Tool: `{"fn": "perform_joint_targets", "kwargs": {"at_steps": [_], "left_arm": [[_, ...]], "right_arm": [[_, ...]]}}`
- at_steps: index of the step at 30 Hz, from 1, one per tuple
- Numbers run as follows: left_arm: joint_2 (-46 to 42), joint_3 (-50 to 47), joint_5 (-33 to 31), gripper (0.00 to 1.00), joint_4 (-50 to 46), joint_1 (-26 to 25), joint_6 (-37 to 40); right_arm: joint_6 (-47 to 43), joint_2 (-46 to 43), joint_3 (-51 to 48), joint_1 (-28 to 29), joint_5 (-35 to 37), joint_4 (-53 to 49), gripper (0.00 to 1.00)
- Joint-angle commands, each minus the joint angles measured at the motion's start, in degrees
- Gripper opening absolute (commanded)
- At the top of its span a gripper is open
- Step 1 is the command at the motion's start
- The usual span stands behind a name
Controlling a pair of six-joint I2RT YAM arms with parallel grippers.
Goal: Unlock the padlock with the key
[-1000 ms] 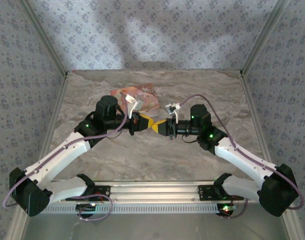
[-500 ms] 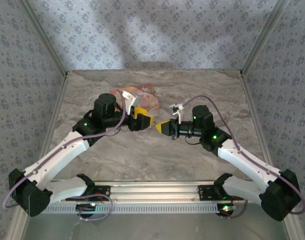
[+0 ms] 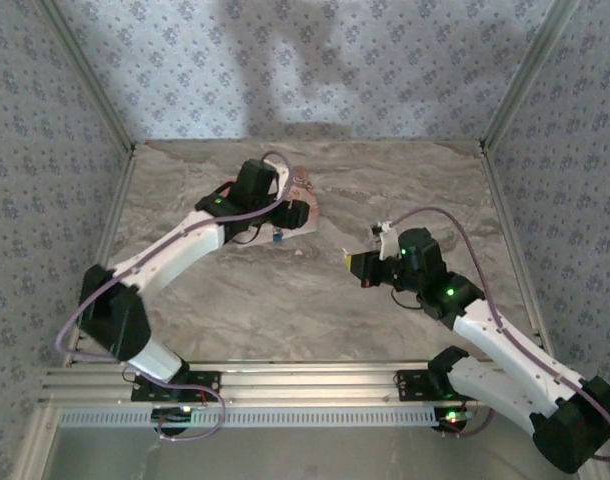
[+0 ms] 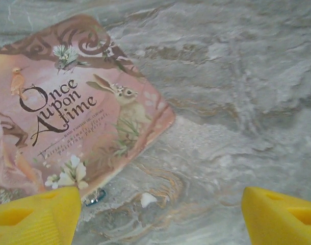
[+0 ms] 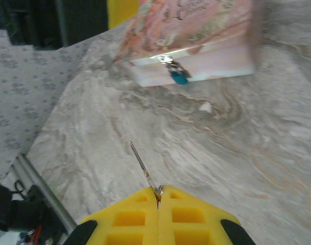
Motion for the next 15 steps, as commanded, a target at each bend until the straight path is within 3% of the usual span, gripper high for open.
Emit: {"fn": "perform_joint_targets", "kwargs": {"at_steps": [1, 6, 15], "left_arm": [[5.2, 6.4, -1.3, 0.82, -2.9, 0.1, 1.1], [15.7, 16.1, 0.1, 0.82, -6.3, -0.1, 1.5], [25.7, 26.9, 4.4, 0.81, -11.9, -1.0, 1.8]], "right_arm": [[0.7, -2.9, -1.4, -0.3, 5.8, -5.1, 0.0], [2.4, -6.7, -3.7, -0.9, 6.7, -5.3, 0.0], [3.3, -9.0, -4.5, -1.8, 7.6, -7.4, 0.0]]}}
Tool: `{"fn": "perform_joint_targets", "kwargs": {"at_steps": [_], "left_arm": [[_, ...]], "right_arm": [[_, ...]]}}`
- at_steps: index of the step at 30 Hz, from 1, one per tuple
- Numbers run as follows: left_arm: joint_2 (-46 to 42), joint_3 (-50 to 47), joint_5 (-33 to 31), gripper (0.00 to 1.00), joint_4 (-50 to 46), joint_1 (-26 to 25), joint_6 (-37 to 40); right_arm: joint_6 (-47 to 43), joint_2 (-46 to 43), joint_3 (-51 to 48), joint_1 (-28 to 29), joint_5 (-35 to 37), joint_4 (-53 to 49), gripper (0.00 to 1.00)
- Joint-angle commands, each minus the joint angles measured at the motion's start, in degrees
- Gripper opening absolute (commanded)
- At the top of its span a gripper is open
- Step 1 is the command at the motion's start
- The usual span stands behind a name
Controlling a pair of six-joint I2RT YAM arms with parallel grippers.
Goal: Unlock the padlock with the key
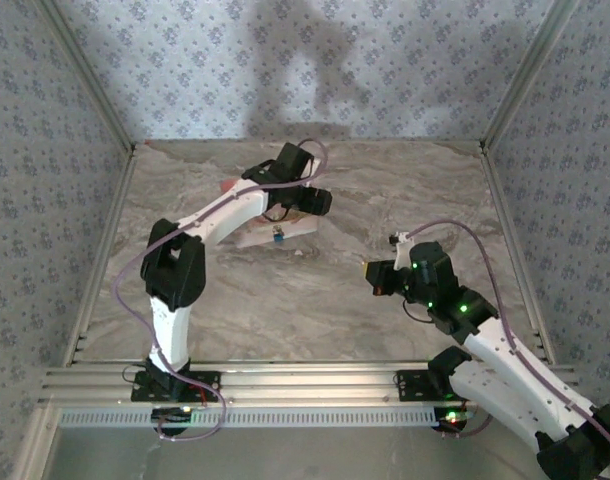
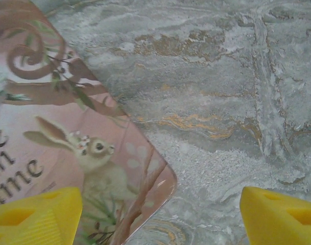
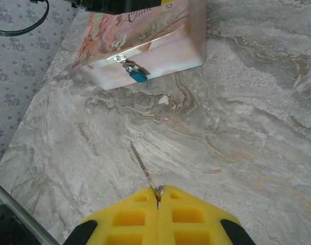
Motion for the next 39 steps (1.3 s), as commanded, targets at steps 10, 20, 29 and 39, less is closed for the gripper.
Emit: {"fn": "perform_joint_targets", "kwargs": {"at_steps": [10, 20, 29, 39], "left_arm": [[6.2, 6.2, 2.0, 0.81, -6.5, -1.2, 0.8], [7.1, 4.5, 1.9, 0.81, -6.4, -2.0, 1.1], [5.4, 1.9, 1.0, 0.8, -7.8, -3.8, 1.8], [-0.7, -6.8, 0.3, 0.8, -3.7, -7.9, 0.1]], "right_arm": [[1.7, -1.1, -0.8, -1.5, 1.7, -2.4, 0.0], [1.7, -1.3, 0.0, -3.0, 1.5, -5.4, 0.0], [0.6, -2.5, 1.1, -7.7, -0.8, -9.5, 0.0], [-0.8, -4.9, 1.5, -17.4, -6.7, -13.7, 0.0]]}}
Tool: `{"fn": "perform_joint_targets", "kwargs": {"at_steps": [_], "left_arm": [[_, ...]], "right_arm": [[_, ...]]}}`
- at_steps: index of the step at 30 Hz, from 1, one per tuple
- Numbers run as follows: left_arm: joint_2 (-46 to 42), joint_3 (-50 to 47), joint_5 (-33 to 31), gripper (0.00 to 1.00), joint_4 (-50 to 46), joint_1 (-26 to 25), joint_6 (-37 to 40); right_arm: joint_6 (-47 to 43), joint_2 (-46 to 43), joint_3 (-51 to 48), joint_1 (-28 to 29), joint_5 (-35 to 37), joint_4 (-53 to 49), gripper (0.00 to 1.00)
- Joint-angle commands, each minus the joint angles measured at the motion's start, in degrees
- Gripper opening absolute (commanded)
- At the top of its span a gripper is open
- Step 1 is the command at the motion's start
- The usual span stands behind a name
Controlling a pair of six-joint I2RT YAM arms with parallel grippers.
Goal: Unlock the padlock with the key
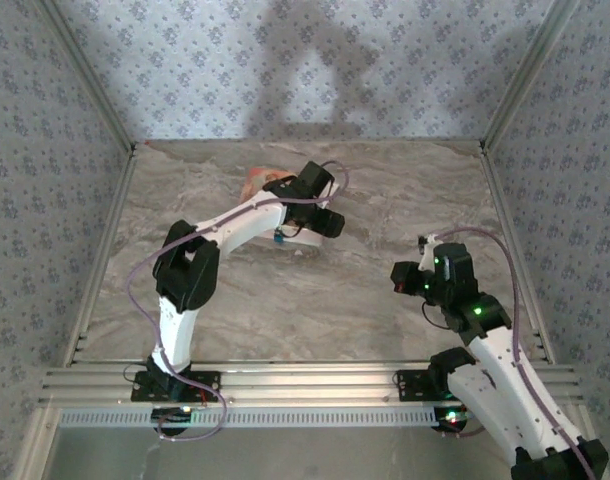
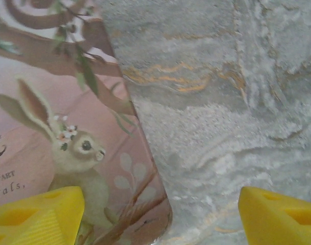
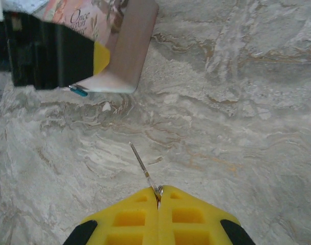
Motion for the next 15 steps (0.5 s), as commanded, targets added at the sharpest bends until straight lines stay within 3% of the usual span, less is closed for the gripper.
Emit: {"fn": "perform_joint_targets", "kwargs": {"at_steps": [1, 15], "left_arm": [[-2.3, -4.2, 1.6, 0.8, -1.8, -1.8, -1.5], [-7.7, -15.5, 2.9, 0.79, 5.4, -7.9, -6.9]], "right_arm": [[-1.2, -0.9, 2.1, -2.1, -3.2, -3.4, 0.0], [-3.5, -1.2, 4.0, -6.9, -5.6, -7.0, 0.0]]}}
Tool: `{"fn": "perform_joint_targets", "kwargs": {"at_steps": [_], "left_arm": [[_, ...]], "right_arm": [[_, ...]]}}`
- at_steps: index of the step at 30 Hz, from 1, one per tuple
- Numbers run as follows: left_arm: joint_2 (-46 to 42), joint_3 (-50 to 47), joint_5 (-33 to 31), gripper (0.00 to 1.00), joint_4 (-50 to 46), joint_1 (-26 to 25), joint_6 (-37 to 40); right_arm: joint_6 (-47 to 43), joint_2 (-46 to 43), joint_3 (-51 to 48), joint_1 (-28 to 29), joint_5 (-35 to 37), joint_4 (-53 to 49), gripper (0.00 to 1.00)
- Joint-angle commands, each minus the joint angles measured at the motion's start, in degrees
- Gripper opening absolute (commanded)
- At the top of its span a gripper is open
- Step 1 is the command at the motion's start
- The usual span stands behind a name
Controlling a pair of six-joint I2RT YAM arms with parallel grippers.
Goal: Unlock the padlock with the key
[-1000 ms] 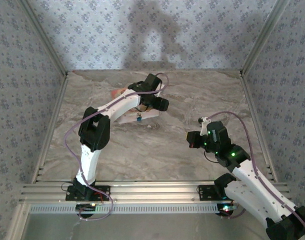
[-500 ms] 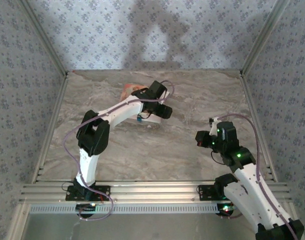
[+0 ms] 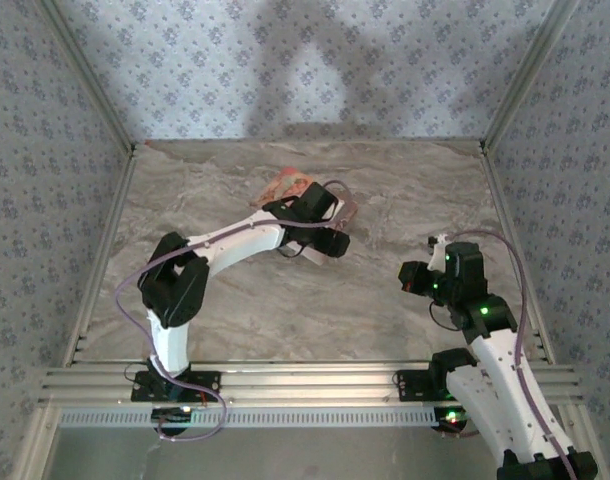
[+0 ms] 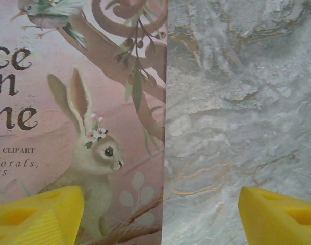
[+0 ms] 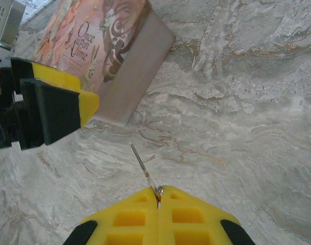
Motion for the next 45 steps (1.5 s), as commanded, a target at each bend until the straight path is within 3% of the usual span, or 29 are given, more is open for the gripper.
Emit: {"fn": "perform_joint_targets", "kwargs": {"at_steps": [1, 8, 24, 45], "left_arm": [[0.0, -4.0, 3.0, 0.79, -1.0, -3.3, -3.9], [1.9, -4.4, 4.0, 0.78, 1.0, -6.3, -6.0], [8.4, 4.7, 8.1, 0.78, 0.3, -6.9, -5.0], [0.4, 6.7, 10.9, 0.82, 4.0, -4.2, -2.8]], "right_arm": [[-1.8, -0.6, 2.4, -0.8, -1.4, -2.9, 0.0], [-2.4, -0.6, 2.8, -1.6, -1.7, -3.6, 0.0], [-2.8, -0.6, 2.8, -1.8, -1.2, -4.5, 0.0], [-2.2, -0.1, 3.9, -1.9, -1.0, -3.8, 0.0]]}}
